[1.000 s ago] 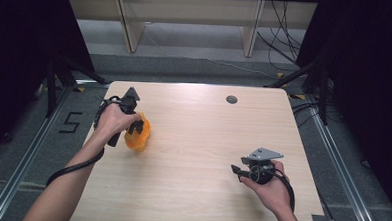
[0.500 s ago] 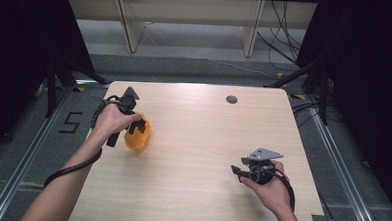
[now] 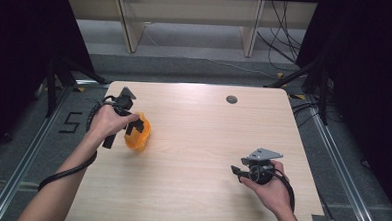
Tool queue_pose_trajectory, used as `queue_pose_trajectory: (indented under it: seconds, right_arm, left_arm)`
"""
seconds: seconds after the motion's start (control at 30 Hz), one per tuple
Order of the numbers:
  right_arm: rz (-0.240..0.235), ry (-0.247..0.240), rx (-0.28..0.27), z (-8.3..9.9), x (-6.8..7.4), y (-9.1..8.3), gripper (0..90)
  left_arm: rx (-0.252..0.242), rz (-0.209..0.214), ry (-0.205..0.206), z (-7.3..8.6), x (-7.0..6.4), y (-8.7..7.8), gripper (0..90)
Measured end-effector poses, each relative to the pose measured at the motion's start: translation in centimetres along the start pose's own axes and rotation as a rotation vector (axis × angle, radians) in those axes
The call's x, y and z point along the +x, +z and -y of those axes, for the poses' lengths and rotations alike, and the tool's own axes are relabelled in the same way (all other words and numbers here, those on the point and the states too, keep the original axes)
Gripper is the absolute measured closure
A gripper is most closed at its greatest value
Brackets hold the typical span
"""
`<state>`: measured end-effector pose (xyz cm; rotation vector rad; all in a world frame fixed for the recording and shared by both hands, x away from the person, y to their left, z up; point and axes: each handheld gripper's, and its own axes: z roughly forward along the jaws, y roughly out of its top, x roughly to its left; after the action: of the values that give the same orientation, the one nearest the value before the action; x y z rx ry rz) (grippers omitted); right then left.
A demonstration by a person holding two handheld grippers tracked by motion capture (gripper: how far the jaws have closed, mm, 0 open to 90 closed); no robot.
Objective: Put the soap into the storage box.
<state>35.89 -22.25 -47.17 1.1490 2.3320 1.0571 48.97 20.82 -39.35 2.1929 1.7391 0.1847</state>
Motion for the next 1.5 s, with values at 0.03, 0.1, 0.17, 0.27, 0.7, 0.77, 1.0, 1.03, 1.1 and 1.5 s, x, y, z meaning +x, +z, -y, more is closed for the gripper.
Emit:
queue_pose_trajectory:
  seconds: [0.03,0.1,0.17,0.27,0.7,0.77,1.0,1.03,1.1,1.5]
  right_arm:
    - [-0.001,-0.007,-0.004,0.0,0.0,0.0,49.7]
    - [-0.004,0.009,-0.001,-0.1,0.1,0.0,49.7]
    - [-0.002,0.008,0.000,-0.1,0.1,0.0,49.7]
    - [0.000,0.010,-0.012,-0.1,0.1,0.0,49.7]
    - [0.007,0.013,-0.010,-0.1,0.0,-0.2,49.7]
    - [0.005,0.013,-0.013,-0.1,0.0,-0.2,49.7]
    - [0.012,0.004,-0.017,0.0,-0.1,-0.2,49.7]
    - [0.007,0.023,-0.009,-0.1,0.0,-0.3,49.7]
    - [-0.001,0.032,-0.007,-0.1,0.1,-0.3,49.7]
    - [-0.003,0.015,-0.017,-0.2,0.1,-0.3,49.8]
  left_arm:
    - [-0.009,-0.001,0.001,0.2,0.0,-0.2,33.9]
    - [-0.023,0.007,0.008,0.6,0.0,-0.6,33.6]
    - [-0.040,0.008,0.014,0.9,0.1,-1.0,33.6]
    - [-0.057,0.011,0.030,1.7,0.2,-1.5,33.6]
    - [-0.174,0.068,0.035,6.9,0.6,-3.1,33.2]
    - [-0.218,0.088,0.050,7.8,1.0,-3.2,33.4]
    - [-0.317,0.038,0.060,12.2,2.0,-2.1,33.4]
    - [-0.308,0.024,0.071,12.9,2.0,-1.9,33.1]
    - [-0.297,0.006,0.086,14.1,2.0,-1.3,33.0]
    - [-0.562,0.092,0.133,19.7,2.8,2.8,35.1]
